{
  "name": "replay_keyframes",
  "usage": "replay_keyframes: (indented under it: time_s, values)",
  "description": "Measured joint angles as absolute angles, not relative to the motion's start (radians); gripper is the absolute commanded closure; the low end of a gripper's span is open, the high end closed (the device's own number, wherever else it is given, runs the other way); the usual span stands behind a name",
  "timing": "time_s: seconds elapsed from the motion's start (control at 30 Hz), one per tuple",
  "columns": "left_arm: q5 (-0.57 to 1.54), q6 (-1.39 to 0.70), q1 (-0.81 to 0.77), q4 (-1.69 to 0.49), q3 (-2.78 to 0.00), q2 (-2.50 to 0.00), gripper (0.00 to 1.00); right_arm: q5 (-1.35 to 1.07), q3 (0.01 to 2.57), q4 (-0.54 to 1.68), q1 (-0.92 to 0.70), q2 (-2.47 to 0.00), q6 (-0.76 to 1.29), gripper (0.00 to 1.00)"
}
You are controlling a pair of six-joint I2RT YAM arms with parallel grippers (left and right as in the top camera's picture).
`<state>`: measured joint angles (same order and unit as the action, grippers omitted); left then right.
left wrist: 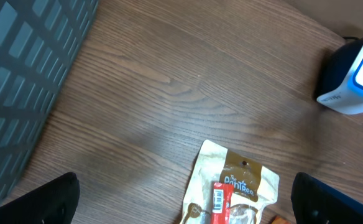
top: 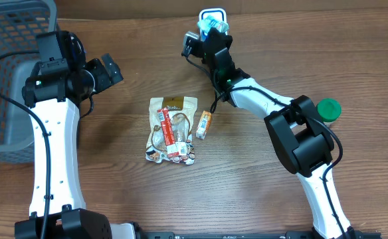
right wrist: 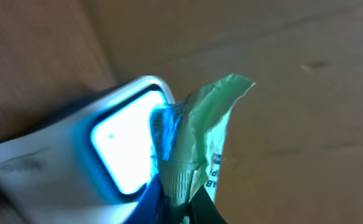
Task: Scan the item barcode
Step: 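Hold the wipes pack's label in front of the white barcode scanner, then carry the wipes pack back right and lower it to the table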
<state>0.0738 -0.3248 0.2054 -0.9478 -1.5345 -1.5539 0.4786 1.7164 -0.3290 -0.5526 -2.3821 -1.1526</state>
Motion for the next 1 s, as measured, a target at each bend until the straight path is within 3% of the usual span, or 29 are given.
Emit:
replay_keyframes:
  time_s: [0.13, 0.47, 0.6, 0.73, 0.9, 1.0]
  values:
    - [0.074, -0.325, 0.205, -0.948, -1.534, -1.554, 0.00, 0.545, 1.717, -0.334, -0.557, -2.378, -1.097, 0.97]
    - [0.074, -0.325, 0.205, -0.948, -1.534, -1.554, 0.00, 0.524, 1.715, 0.069, -0.558, -2.118, -0.739, 0.97]
    - [0.074, -0.325, 0.205, -0.948, -1.534, -1.554, 0.00, 0.508, 1.717, 0.308, -0.558, -1.917, -0.602, 0.96]
    - [0.074, -0.325, 0.205, -0.947, -1.534, -1.554, 0.00, 0.432, 1.738, 0.684, -0.547, -1.772, -0.503, 0.96]
    - [0.074, -0.325, 0.205, -0.949, -1.534, -1.554, 0.00, 0.183, 1.717, 1.162, -0.481, -1.773, -0.447, 0.96]
    - [0.074, -0.325, 0.205, -0.948, -1.534, -1.554, 0.00, 0.049, 1.629, 1.260, -0.427, -1.792, -0.438, 0.96]
